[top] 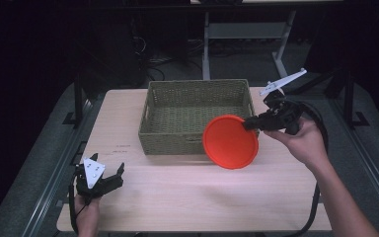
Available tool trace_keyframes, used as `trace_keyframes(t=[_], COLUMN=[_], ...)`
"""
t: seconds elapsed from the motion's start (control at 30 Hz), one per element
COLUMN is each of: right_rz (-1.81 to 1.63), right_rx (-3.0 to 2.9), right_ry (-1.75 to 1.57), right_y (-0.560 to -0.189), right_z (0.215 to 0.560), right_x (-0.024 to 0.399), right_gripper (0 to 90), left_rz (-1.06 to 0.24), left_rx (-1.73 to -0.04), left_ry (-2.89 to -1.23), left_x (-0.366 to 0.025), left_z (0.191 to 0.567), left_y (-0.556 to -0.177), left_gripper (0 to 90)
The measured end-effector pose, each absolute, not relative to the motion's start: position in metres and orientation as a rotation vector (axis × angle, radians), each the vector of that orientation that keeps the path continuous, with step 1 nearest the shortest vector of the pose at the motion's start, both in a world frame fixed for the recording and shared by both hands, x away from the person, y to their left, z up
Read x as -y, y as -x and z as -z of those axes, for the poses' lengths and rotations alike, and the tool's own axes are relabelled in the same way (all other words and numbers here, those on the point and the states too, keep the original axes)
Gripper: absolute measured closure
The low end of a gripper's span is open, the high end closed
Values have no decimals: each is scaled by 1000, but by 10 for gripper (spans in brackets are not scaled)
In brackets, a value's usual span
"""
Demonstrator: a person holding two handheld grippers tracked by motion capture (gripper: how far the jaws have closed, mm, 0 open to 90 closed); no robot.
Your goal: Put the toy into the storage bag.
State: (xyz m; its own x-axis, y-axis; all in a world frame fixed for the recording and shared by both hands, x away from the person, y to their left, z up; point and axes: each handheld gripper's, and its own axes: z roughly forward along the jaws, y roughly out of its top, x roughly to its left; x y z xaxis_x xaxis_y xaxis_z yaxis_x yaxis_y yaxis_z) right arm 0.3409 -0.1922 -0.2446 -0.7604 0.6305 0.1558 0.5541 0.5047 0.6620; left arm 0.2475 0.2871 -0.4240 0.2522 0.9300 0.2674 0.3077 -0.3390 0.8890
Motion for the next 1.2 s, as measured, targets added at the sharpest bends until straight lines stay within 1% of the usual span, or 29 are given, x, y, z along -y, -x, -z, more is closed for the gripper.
trace_keyframes(t=[0.8, 1.2], right_rz=[-1084, -1074], right_rx=[-2608, -2581], right_ry=[-1046, -1083], right_y=[-365, -387], right_z=[221, 208], right_x=[176, 169], right_gripper=[821, 821], left_rz=[-1080, -1075], left_rx=[-1130, -1128], left_ry=[-1797, -1804], left_x=[-287, -287], left_z=[424, 424], left_y=[-247, -247], left_gripper=[127, 127])
